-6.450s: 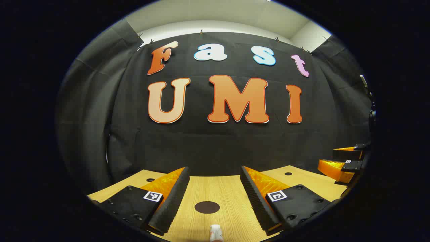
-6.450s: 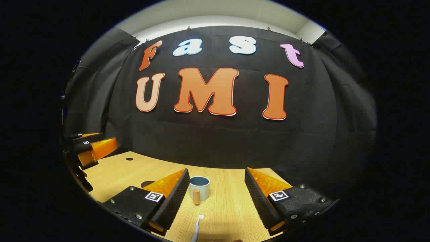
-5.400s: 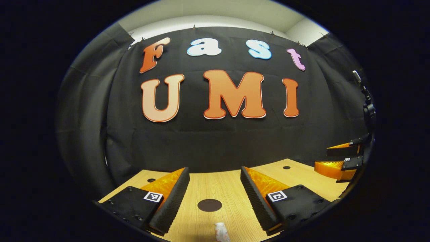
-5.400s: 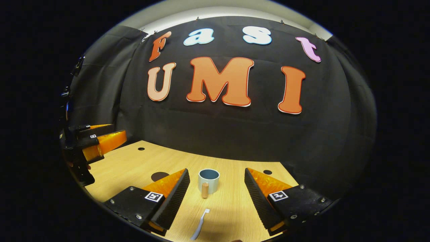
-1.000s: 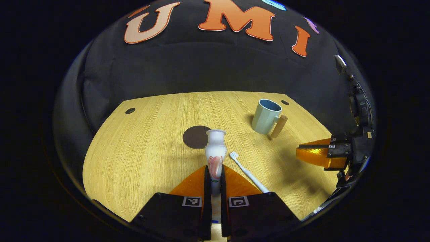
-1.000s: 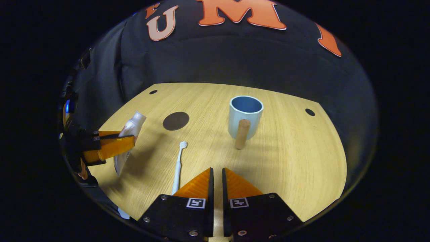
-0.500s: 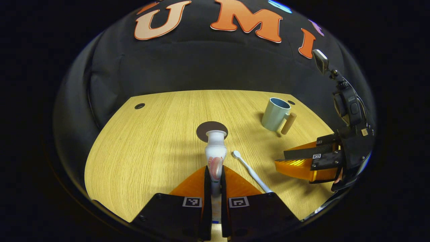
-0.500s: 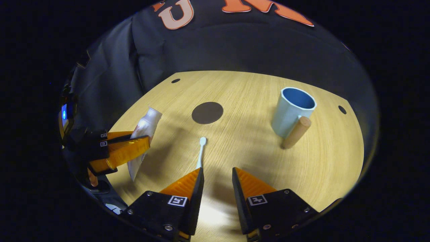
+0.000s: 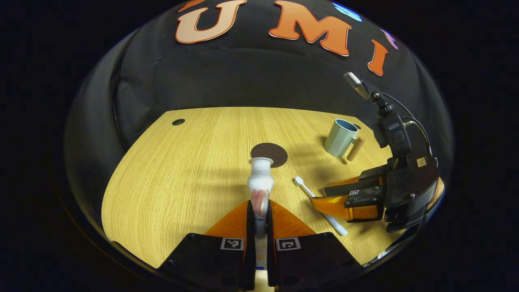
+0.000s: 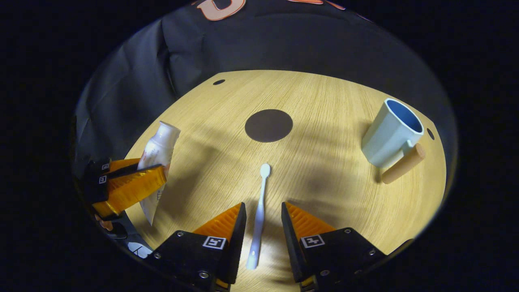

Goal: Put the toothbrush and toothpaste on the desktop into the cup, then pick up the cup and place it on the coaster on the desktop.

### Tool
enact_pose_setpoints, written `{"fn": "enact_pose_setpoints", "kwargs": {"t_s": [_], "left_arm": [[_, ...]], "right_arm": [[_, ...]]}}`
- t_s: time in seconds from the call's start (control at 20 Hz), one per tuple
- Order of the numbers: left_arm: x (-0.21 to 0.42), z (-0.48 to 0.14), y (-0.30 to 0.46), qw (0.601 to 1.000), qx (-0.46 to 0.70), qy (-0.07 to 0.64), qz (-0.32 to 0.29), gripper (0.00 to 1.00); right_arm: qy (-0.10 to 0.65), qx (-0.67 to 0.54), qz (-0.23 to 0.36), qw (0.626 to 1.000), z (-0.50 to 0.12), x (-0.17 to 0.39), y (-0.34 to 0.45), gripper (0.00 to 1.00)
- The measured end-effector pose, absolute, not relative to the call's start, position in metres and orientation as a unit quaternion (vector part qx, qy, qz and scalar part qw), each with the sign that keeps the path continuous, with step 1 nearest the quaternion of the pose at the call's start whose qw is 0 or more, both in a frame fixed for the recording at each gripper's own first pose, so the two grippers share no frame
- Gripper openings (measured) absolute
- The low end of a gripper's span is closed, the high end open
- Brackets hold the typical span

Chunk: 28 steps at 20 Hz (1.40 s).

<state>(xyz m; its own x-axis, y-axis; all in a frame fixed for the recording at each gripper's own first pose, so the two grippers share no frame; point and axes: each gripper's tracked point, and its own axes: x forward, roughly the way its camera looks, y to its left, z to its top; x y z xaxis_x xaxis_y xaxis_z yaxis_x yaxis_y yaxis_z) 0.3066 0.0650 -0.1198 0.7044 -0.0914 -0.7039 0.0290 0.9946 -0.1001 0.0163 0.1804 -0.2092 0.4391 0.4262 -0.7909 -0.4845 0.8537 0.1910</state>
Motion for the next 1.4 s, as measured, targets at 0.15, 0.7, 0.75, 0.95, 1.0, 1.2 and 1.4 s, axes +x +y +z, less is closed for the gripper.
{"fn": "enact_pose_setpoints", "kwargs": {"t_s": [0.15, 0.7, 0.75, 0.95, 1.0, 1.2, 1.4], "left_arm": [[0.305, -0.123, 0.067, 0.921, -0.046, 0.386, -0.03, 0.15], [0.302, -0.124, 0.069, 0.918, -0.06, 0.39, -0.03, 0.15], [0.302, -0.124, 0.068, 0.919, -0.06, 0.389, -0.031, 0.15], [0.304, -0.118, 0.066, 0.922, -0.063, 0.379, -0.039, 0.15], [0.304, -0.116, 0.065, 0.923, -0.063, 0.377, -0.041, 0.15], [0.313, -0.116, 0.055, 0.927, -0.066, 0.365, -0.05, 0.15], [0.318, -0.112, 0.049, 0.929, -0.071, 0.358, -0.056, 0.16]], "right_arm": [[0.456, -0.061, 0.265, 0.847, -0.216, 0.017, 0.183, 0.53], [0.447, -0.064, 0.241, 0.859, -0.206, 0.027, 0.172, 0.07], [0.441, -0.057, 0.24, 0.863, -0.199, 0.03, 0.168, 0.07], [0.406, -0.031, 0.232, 0.884, -0.168, 0.042, 0.152, 0.07], [0.398, -0.024, 0.227, 0.889, -0.162, 0.044, 0.146, 0.07], [0.357, -0.007, 0.215, 0.909, -0.134, 0.056, 0.121, 0.07], [0.314, 0.009, 0.202, 0.928, -0.102, 0.069, 0.103, 0.07]]}}
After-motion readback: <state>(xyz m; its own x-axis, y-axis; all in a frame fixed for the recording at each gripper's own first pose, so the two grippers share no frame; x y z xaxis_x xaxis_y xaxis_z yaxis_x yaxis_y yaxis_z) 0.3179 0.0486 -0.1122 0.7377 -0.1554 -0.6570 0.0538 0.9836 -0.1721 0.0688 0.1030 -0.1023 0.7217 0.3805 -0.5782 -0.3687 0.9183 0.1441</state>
